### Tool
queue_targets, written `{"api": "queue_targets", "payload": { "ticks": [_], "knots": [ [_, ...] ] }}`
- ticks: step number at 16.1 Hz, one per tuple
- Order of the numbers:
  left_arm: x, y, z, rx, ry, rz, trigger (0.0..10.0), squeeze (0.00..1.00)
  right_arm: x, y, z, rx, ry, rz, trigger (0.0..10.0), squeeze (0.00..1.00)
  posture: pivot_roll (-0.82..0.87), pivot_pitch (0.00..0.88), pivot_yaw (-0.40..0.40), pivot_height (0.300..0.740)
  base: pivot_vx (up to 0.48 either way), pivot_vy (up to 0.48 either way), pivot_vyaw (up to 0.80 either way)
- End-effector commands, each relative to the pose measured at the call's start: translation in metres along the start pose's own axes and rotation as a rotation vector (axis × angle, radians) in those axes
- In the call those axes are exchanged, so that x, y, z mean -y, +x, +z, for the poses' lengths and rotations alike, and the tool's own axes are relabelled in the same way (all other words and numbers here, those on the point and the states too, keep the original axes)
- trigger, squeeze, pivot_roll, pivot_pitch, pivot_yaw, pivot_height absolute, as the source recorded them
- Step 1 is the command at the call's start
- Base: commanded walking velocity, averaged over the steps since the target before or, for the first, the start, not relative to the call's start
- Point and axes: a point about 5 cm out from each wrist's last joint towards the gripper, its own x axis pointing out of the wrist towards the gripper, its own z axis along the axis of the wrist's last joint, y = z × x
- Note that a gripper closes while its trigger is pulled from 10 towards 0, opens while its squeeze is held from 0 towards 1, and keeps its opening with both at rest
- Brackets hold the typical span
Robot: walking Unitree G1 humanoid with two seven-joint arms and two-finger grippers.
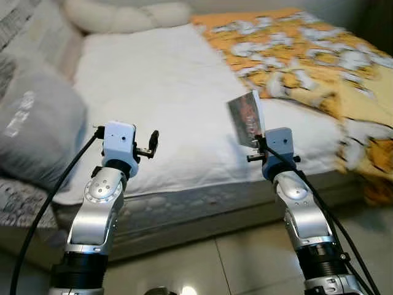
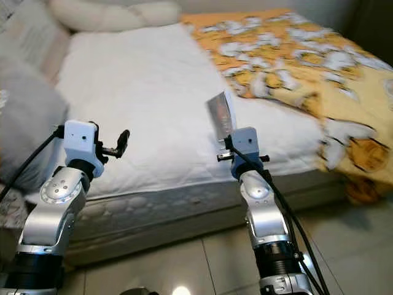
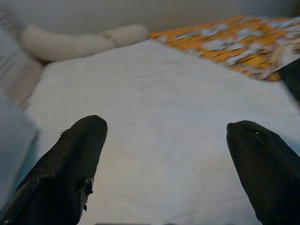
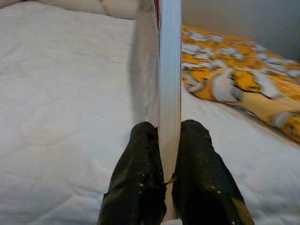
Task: Clean up the room
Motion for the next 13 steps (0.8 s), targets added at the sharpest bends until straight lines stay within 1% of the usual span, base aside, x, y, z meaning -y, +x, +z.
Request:
{"api": "queue_targets", "payload": {
  "ticks": [1,3,8,10,13],
  "knots": [
    [-0.0052,-0.0007,-0.0023,-0.010,-0.001,0.026,10.0,0.42,-0.0110,0.0034,0.0153,0.061,-0.011,0.054,10.0,0.00,0.03,0.000,0.037,0.740,0.300,0.000,0.80],
    [-0.0064,0.0000,-0.0015,-0.009,-0.002,0.032,10.0,0.42,-0.0179,0.0021,0.0165,0.070,-0.028,0.110,10.0,0.00,0.03,0.000,0.037,0.740,0.304,0.000,0.80],
    [-0.0085,0.0006,-0.0017,-0.011,-0.004,0.044,10.0,0.42,-0.0191,0.0007,0.0160,0.074,-0.034,0.138,10.0,0.00,0.03,0.000,0.037,0.740,0.307,0.000,0.80],
    [-0.0098,-0.0001,-0.0026,-0.013,-0.009,0.052,10.0,0.42,-0.0203,-0.0010,0.0151,0.079,-0.031,0.167,10.0,0.00,0.03,0.000,0.036,0.740,0.306,0.000,0.00],
    [-0.0090,-0.0004,-0.0032,-0.015,-0.014,0.053,10.0,0.42,-0.0195,-0.0012,0.0151,0.079,-0.037,0.177,10.0,0.00,0.03,0.000,0.036,0.740,0.308,0.000,0.00]
  ]
}}
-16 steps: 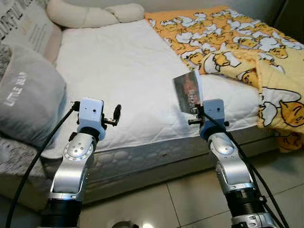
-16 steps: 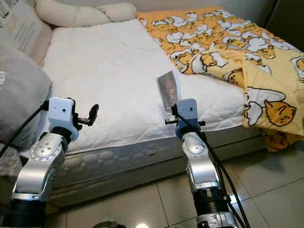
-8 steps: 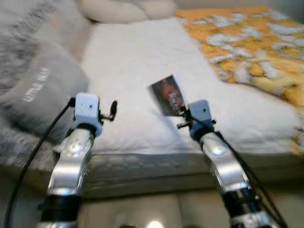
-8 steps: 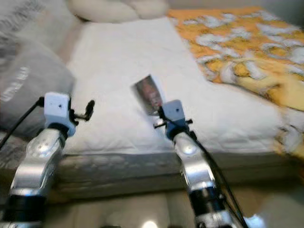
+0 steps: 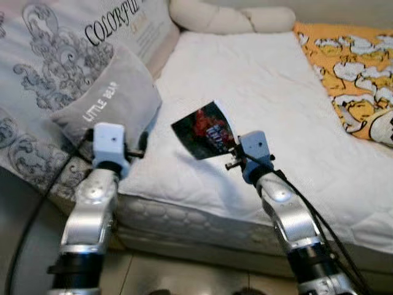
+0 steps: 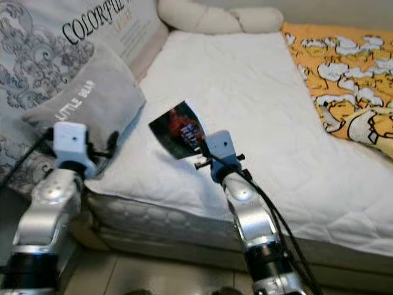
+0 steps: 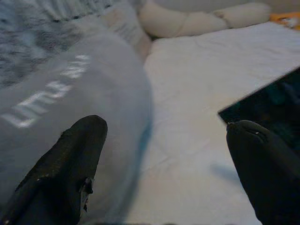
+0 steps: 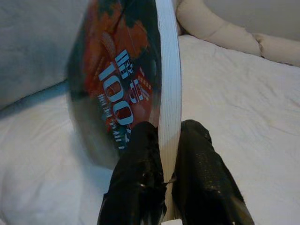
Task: Clean up the room
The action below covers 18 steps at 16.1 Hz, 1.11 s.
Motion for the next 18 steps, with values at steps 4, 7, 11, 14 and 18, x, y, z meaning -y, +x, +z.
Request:
{"api": "queue_targets", "payload": {
  "ticks": [4,7,11,14,18],
  "knots": [
    [-0.0035,0.0004,0.0023,0.012,0.005,0.007,10.0,0.42,0.0084,0.0005,0.0133,0.064,-0.007,-0.028,10.0,0.00,0.03,0.000,0.034,0.740,0.307,0.000,0.00],
    [-0.0036,0.0013,0.0031,0.014,0.004,0.006,10.0,0.42,0.0094,0.0005,0.0126,0.063,-0.016,-0.025,10.0,0.00,0.03,0.000,0.035,0.740,0.308,0.000,0.00],
    [-0.0039,0.0007,0.0020,0.012,0.000,0.005,10.0,0.43,0.0089,0.0000,0.0110,0.059,-0.014,-0.026,10.0,0.00,0.03,0.000,0.035,0.740,0.307,0.000,0.00],
    [-0.0037,0.0005,0.0015,0.011,-0.003,0.001,10.0,0.44,0.0086,-0.0006,0.0101,0.058,-0.014,-0.024,10.0,0.00,0.03,0.000,0.034,0.740,0.322,0.000,0.00],
    [-0.0037,0.0001,0.0014,0.012,-0.003,-0.002,10.0,0.44,0.0076,-0.0011,0.0097,0.059,-0.013,-0.024,10.0,0.00,0.03,0.000,0.033,0.740,0.326,0.000,0.00]
  ]
}}
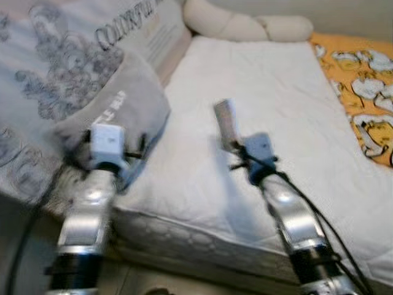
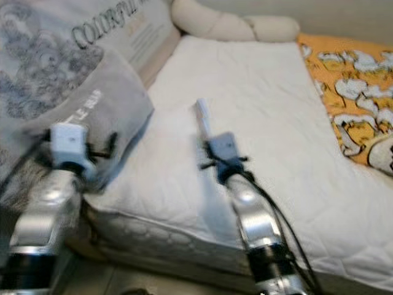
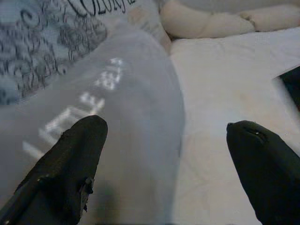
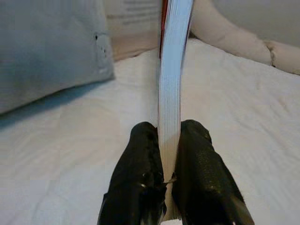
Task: Clean up the room
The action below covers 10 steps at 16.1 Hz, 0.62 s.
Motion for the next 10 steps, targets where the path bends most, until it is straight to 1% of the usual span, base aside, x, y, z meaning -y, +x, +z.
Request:
{"api": "queue_targets", "payload": {
  "ticks": [1,10],
  "knots": [
    [0.0093,0.0008,0.0017,0.010,0.001,-0.035,10.0,0.44,0.0099,-0.0016,0.0086,0.050,-0.014,-0.029,10.0,0.00,0.03,0.000,0.032,0.740,0.330,0.000,0.00],
    [0.0112,0.0004,0.0023,0.012,0.004,-0.045,10.0,0.43,0.0095,-0.0023,0.0084,0.052,-0.017,-0.027,10.0,0.00,0.03,0.000,0.036,0.740,0.330,0.000,0.00]
  ]
}}
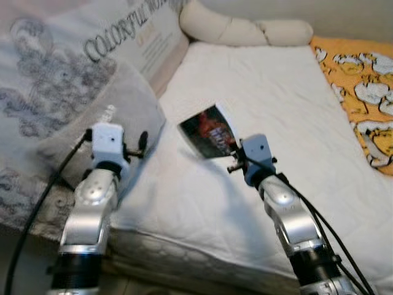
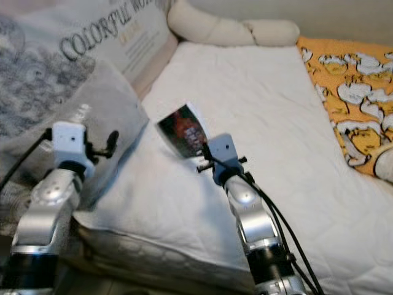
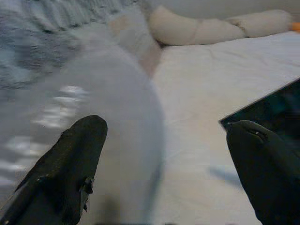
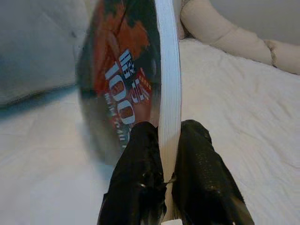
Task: Clean up the room
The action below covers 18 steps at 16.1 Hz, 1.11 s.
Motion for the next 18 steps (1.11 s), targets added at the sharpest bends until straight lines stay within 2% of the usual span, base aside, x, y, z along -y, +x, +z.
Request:
{"api": "queue_targets", "payload": {
  "ticks": [1,4,5,6,7,9,11,14,16,18],
  "knots": [
    [-0.002,0.000,0.002,0.004,0.013,-0.003,10.0,0.42,0.007,0.002,0.017,0.076,-0.011,-0.026,10.0,0.00,0.03,0.000,0.037,0.740,0.307,0.000,0.00],
    [0.001,-0.006,0.006,0.028,-0.002,-0.049,10.0,0.41,0.013,-0.003,0.017,0.087,-0.010,-0.038,10.0,0.00,0.03,0.000,0.037,0.740,0.000,0.000,0.00],
    [0.000,-0.011,0.008,0.050,-0.006,-0.076,10.0,0.50,0.017,-0.007,0.018,0.099,-0.003,-0.042,10.0,0.00,0.02,0.000,0.042,0.740,0.000,0.000,0.00],
    [0.000,-0.014,0.010,0.077,-0.018,-0.094,10.0,1.00,0.019,-0.008,0.020,0.115,0.021,-0.036,10.0,0.00,0.02,0.000,0.045,0.740,0.000,0.000,0.00],
    [0.000,-0.015,0.012,0.096,-0.022,-0.139,10.0,1.00,0.022,-0.009,0.022,0.137,0.041,0.000,10.0,0.00,0.02,0.000,0.047,0.740,0.000,0.000,0.00],
    [0.000,-0.007,0.017,0.107,0.034,-0.233,10.0,1.00,0.026,-0.005,0.027,0.153,-0.039,0.096,10.0,0.00,0.01,0.000,0.048,0.740,0.000,0.000,0.00],
    [-0.005,0.006,0.033,0.155,0.057,-0.326,10.0,1.00,0.036,0.001,0.041,0.207,-0.120,0.178,10.0,0.00,0.01,0.000,0.045,0.740,0.000,0.000,0.00],
    [-0.009,0.019,0.056,0.205,0.086,-0.518,10.0,1.00,0.043,-0.004,0.063,0.310,-0.112,0.420,10.0,0.00,0.02,0.000,0.036,0.740,0.000,0.000,0.00],
    [-0.005,0.024,0.071,0.201,0.132,-0.719,10.0,1.00,0.049,-0.006,0.076,0.341,-0.141,0.573,10.0,0.00,0.03,0.000,0.037,0.740,0.000,0.000,0.00],
    [-0.005,0.027,0.075,0.203,0.153,-0.755,10.0,1.00,0.049,-0.006,0.079,0.349,-0.153,0.616,10.0,0.00,0.03,0.000,0.038,0.740,0.000,0.000,0.00]
  ]
}}
